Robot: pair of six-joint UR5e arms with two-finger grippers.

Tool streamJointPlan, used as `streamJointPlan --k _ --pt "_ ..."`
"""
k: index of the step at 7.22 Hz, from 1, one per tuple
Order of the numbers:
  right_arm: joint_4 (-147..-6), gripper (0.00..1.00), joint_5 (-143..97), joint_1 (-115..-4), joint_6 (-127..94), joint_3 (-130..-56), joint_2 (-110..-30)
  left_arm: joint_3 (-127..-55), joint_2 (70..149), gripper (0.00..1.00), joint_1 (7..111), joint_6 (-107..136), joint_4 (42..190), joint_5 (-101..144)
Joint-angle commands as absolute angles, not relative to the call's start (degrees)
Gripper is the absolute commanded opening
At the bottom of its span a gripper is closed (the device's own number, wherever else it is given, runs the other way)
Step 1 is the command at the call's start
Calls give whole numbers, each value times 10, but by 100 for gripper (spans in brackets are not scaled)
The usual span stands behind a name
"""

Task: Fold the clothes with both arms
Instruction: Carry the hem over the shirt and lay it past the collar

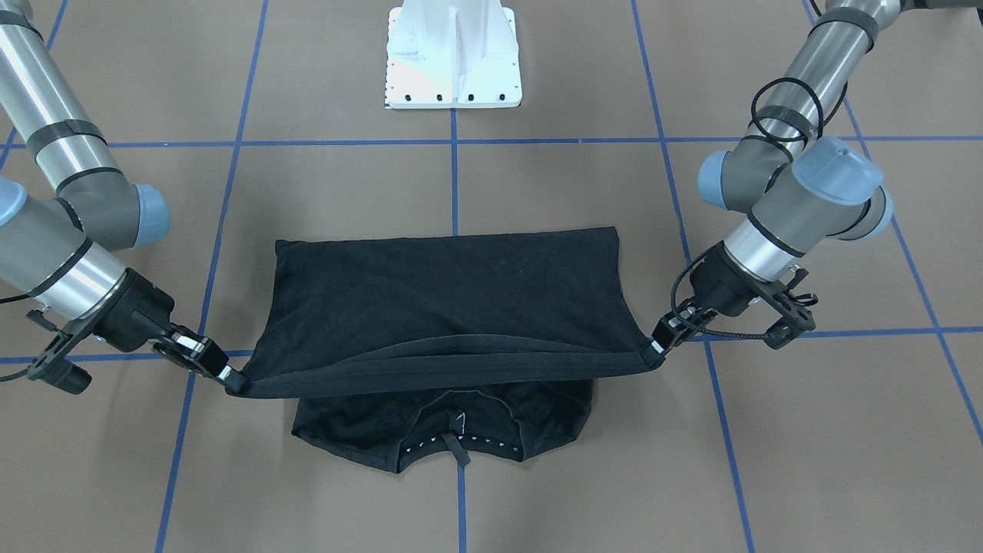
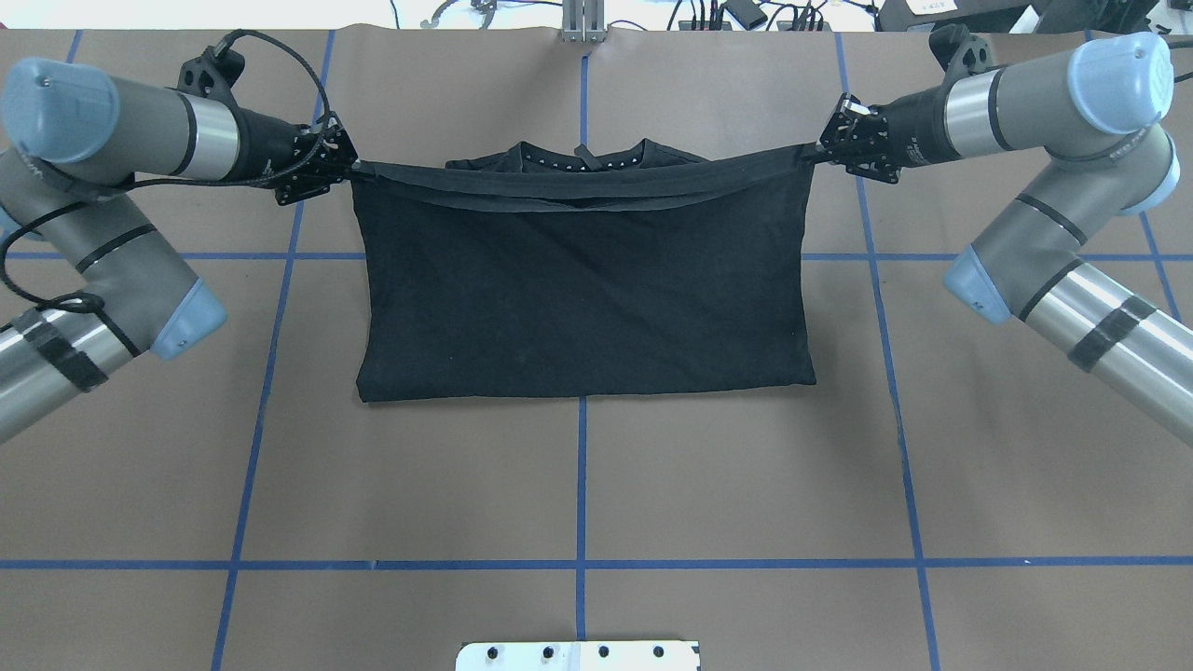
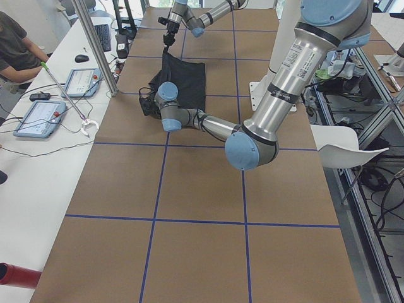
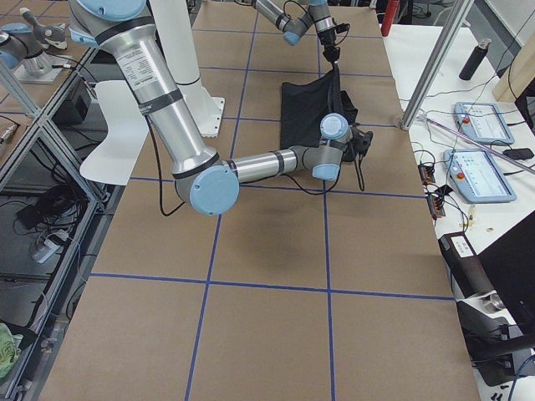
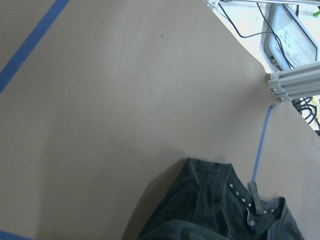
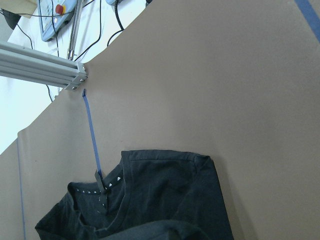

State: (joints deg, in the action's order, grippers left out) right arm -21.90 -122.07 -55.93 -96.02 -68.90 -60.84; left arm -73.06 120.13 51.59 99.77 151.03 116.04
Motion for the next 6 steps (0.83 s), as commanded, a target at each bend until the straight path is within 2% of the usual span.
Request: streamJointPlan --k 1,3,6 --pt "-220 0 -1203 -558 -955 -667 -603 -713 1204 0 517 997 1511 1158" --pt "-220 0 -1190 -558 -955 -639 -580 -703 1205 0 516 997 1511 1145" --pt "-222 0 -1180 -557 -956 -639 -572 -702 1210 0 515 998 1510 1145"
